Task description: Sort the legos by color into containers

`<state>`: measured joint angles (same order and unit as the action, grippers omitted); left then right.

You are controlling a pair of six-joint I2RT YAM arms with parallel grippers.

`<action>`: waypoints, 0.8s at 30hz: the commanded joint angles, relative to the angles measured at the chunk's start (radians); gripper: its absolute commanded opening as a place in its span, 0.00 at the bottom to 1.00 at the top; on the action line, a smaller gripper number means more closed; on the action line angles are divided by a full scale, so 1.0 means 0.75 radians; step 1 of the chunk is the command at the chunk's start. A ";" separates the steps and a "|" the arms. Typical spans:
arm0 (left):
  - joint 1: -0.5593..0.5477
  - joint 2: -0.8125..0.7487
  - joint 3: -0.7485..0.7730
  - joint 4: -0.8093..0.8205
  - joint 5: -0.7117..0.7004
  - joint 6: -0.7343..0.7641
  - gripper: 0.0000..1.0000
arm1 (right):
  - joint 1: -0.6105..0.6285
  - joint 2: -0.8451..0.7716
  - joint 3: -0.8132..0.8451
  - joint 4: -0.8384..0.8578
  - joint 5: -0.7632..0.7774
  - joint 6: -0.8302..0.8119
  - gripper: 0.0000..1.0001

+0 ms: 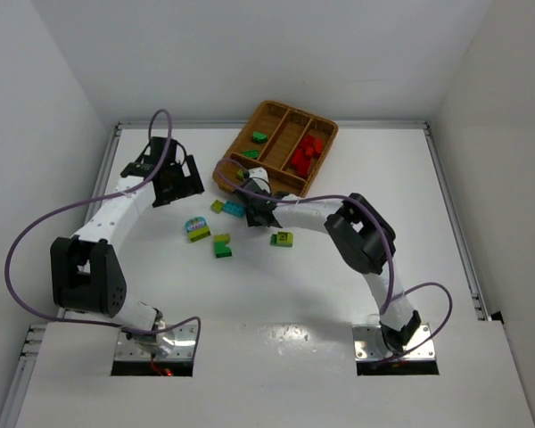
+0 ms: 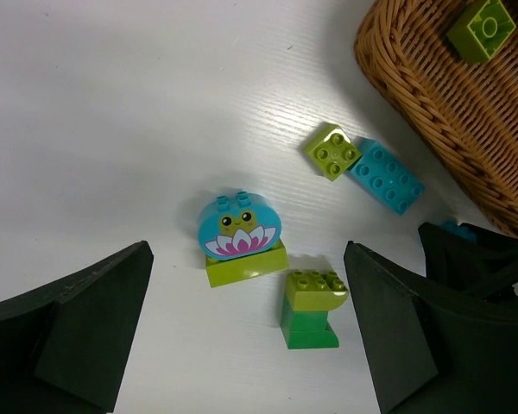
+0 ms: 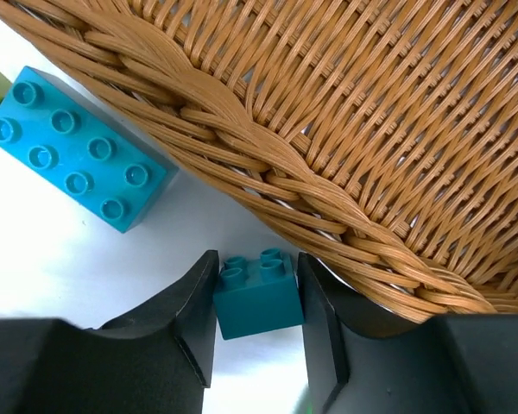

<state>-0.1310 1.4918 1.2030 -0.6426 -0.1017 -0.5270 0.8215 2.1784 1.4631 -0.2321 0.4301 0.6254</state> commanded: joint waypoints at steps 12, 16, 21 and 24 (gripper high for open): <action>-0.007 -0.019 0.030 -0.006 -0.026 0.013 1.00 | -0.146 -0.352 0.039 -0.042 0.030 -0.040 0.28; -0.007 -0.019 0.018 -0.006 -0.038 0.001 1.00 | -0.248 -0.195 0.304 -0.118 0.003 -0.052 0.28; -0.007 -0.019 0.004 -0.006 -0.038 -0.011 1.00 | -0.338 0.028 0.633 -0.155 -0.011 -0.053 0.28; -0.007 -0.019 -0.025 -0.006 -0.038 -0.036 1.00 | -0.377 0.171 0.807 -0.171 -0.050 -0.053 0.28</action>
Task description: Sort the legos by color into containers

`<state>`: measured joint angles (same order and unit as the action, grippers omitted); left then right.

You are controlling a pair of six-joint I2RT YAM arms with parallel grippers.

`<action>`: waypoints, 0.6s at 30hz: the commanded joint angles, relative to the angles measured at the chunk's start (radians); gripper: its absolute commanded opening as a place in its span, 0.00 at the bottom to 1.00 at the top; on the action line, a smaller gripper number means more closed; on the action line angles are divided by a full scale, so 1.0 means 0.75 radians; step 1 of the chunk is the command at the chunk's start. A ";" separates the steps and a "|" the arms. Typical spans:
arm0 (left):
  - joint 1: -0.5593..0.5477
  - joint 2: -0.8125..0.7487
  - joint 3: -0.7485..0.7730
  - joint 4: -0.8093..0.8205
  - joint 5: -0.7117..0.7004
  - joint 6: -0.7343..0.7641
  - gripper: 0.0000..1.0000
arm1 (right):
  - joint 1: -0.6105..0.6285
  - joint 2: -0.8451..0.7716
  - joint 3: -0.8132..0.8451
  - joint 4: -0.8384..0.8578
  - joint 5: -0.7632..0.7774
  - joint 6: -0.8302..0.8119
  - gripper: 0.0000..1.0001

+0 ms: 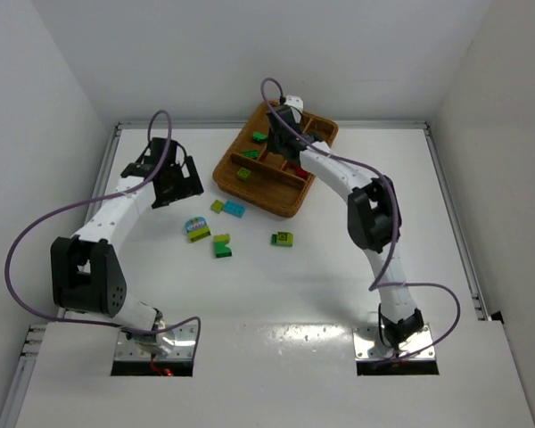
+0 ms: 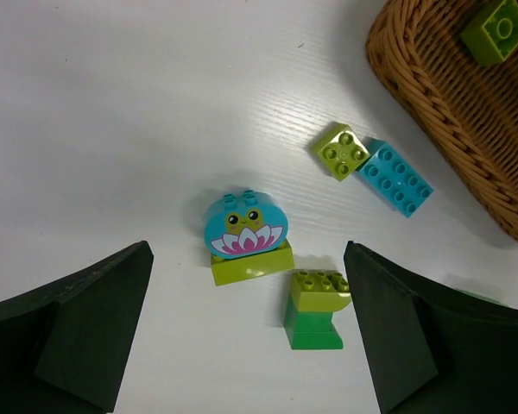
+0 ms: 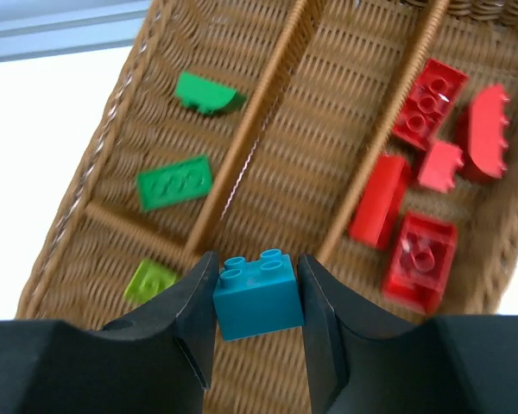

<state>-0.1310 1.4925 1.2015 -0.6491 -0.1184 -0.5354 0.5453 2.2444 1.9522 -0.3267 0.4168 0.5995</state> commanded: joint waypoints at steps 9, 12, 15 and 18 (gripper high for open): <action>-0.007 -0.008 -0.023 -0.034 -0.032 -0.024 1.00 | -0.097 0.258 0.445 -0.117 -0.159 -0.018 0.73; -0.007 -0.020 -0.037 -0.034 -0.061 -0.049 1.00 | -0.079 0.064 0.194 -0.027 -0.159 -0.030 0.71; 0.005 -0.033 -0.050 -0.034 -0.073 -0.067 1.00 | -0.010 -0.128 -0.031 0.022 -0.269 -0.061 0.65; 0.050 -0.045 -0.050 -0.047 -0.057 -0.118 1.00 | 0.115 -0.251 -0.213 0.039 -0.387 -0.100 0.65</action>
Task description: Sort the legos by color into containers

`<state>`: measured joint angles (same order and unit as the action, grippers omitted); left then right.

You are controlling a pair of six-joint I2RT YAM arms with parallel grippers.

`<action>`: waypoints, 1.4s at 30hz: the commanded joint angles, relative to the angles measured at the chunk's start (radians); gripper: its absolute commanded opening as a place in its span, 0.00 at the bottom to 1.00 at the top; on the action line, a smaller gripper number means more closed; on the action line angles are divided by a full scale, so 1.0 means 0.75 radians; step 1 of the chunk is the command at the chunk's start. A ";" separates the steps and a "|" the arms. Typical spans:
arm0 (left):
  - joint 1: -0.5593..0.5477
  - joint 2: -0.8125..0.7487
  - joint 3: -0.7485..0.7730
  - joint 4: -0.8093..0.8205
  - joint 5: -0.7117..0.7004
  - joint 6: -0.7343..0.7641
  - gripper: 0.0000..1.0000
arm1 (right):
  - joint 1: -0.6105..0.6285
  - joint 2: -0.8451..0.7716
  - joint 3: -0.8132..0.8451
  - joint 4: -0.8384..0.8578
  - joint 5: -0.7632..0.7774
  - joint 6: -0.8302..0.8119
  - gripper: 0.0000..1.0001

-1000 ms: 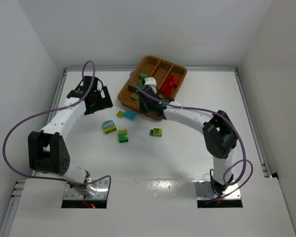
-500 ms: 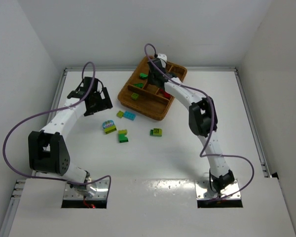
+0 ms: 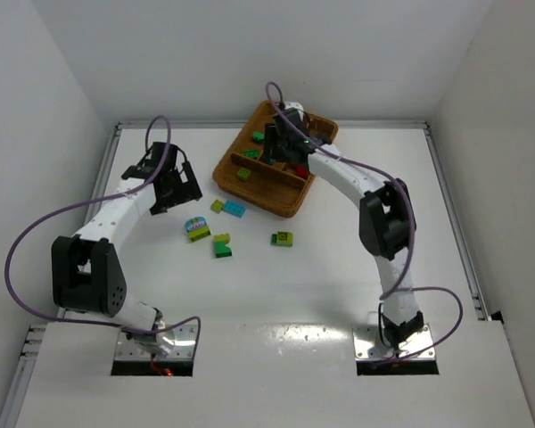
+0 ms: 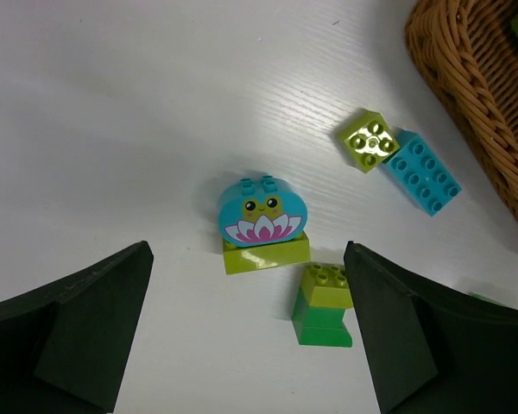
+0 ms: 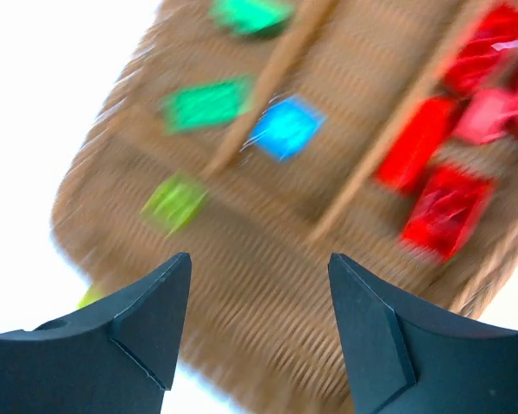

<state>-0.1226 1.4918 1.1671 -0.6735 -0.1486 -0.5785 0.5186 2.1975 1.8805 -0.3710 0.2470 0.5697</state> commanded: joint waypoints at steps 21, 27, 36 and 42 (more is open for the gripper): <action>0.166 -0.158 -0.030 -0.041 -0.109 -0.104 1.00 | 0.409 0.126 -0.057 -0.037 -0.037 -0.342 0.75; 0.166 -0.158 -0.043 -0.041 -0.096 -0.104 1.00 | 0.397 0.269 0.096 -0.064 -0.037 -0.355 0.70; 0.166 -0.146 -0.043 -0.029 -0.109 -0.077 1.00 | 0.425 0.232 -0.009 -0.031 -0.090 -0.367 0.59; 0.166 -0.146 -0.055 -0.014 -0.096 -0.077 1.00 | 0.464 0.118 -0.178 0.039 -0.021 -0.367 0.43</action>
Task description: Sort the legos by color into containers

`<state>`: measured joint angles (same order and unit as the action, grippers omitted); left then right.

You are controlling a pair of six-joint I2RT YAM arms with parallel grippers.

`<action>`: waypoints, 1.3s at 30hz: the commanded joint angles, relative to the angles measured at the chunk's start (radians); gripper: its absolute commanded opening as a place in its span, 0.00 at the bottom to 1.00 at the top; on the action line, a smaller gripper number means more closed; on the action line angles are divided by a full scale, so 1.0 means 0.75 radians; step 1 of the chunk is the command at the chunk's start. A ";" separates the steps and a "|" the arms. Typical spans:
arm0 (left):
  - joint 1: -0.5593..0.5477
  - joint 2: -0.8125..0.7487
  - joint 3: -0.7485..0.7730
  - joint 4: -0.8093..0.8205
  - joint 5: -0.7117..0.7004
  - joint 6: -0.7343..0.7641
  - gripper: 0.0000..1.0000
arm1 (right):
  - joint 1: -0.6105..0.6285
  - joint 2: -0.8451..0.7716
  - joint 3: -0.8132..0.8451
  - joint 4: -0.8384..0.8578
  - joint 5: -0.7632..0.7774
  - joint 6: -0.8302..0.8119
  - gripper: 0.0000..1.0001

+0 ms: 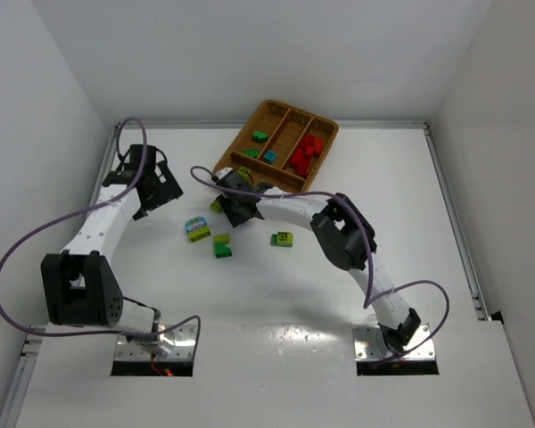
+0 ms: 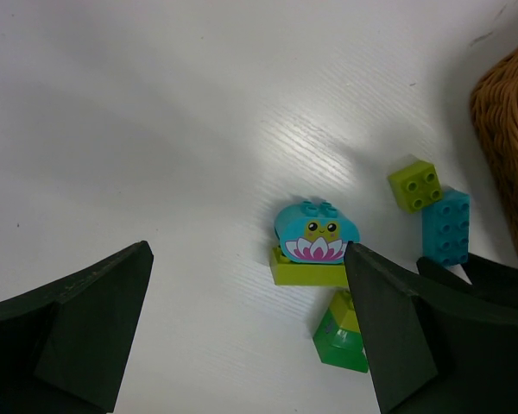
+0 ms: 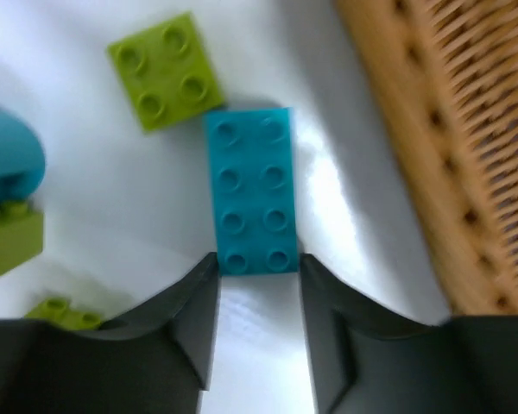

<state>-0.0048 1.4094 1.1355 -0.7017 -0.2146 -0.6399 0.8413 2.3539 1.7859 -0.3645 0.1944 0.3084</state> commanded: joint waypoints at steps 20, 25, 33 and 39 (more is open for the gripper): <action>0.008 -0.036 -0.037 0.048 0.006 0.004 1.00 | -0.115 -0.406 -0.070 0.112 0.205 0.053 0.29; 0.008 -0.036 -0.037 0.048 0.006 0.017 1.00 | -0.246 -0.194 0.228 -0.035 0.266 0.116 0.29; 0.008 -0.024 -0.050 0.048 0.045 0.017 1.00 | -0.422 0.044 0.533 -0.079 0.205 0.221 0.30; 0.008 -0.024 -0.050 0.048 0.045 0.029 1.00 | -0.498 0.201 0.754 -0.091 0.109 0.237 0.30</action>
<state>-0.0048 1.4078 1.1019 -0.6819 -0.1875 -0.6315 0.4736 2.4916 2.2620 -0.4339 0.3275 0.4622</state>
